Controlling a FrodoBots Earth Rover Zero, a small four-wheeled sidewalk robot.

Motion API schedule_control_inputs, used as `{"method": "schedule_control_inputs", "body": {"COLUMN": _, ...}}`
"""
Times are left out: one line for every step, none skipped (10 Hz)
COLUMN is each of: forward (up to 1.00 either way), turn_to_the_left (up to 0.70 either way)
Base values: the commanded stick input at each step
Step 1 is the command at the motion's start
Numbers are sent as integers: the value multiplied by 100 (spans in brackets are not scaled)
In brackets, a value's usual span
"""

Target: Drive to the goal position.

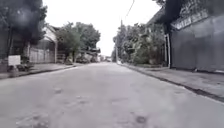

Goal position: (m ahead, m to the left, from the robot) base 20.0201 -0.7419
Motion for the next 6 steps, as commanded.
{"method": "schedule_control_inputs", "body": {"forward": 100, "turn_to_the_left": 0}}
{"method": "schedule_control_inputs", "body": {"forward": 100, "turn_to_the_left": 0}}
{"method": "schedule_control_inputs", "body": {"forward": 100, "turn_to_the_left": 0}}
{"method": "schedule_control_inputs", "body": {"forward": 100, "turn_to_the_left": 0}}
{"method": "schedule_control_inputs", "body": {"forward": 100, "turn_to_the_left": 0}}
{"method": "schedule_control_inputs", "body": {"forward": 100, "turn_to_the_left": 0}}
